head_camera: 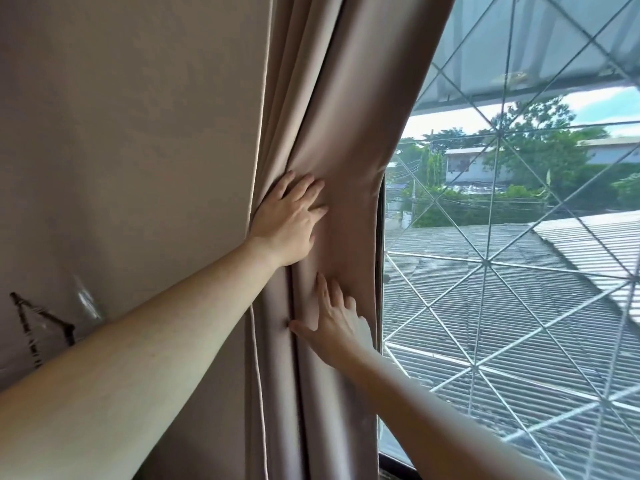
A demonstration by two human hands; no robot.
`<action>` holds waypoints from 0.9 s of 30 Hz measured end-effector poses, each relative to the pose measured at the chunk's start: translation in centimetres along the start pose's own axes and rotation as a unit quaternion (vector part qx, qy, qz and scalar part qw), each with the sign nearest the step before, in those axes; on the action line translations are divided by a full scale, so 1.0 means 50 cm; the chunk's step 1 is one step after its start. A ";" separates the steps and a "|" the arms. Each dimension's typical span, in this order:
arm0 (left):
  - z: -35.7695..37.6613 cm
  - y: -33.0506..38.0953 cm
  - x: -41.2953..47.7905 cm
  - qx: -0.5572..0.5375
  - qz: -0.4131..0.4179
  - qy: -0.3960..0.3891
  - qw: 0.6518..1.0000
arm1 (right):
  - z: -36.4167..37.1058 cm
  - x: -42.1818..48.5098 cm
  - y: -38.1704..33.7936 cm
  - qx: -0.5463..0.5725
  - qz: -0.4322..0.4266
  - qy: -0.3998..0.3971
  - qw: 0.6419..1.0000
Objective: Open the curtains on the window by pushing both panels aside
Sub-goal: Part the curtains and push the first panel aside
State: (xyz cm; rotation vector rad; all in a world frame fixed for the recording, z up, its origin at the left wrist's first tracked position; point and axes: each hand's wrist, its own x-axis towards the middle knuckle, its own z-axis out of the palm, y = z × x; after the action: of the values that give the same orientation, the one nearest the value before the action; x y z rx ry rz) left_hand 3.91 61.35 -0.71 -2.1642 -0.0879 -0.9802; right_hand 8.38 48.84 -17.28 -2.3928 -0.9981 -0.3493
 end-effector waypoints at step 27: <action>-0.066 0.097 -0.023 -0.071 0.008 -0.005 0.997 | -0.042 -0.101 0.084 -0.021 0.002 -0.015 1.000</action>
State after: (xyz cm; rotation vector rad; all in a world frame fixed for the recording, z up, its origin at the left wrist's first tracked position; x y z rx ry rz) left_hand 2.75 55.95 -3.00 -2.2958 -0.0046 -0.9926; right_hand 7.82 42.25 -19.15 -2.4446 -1.0092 -0.3371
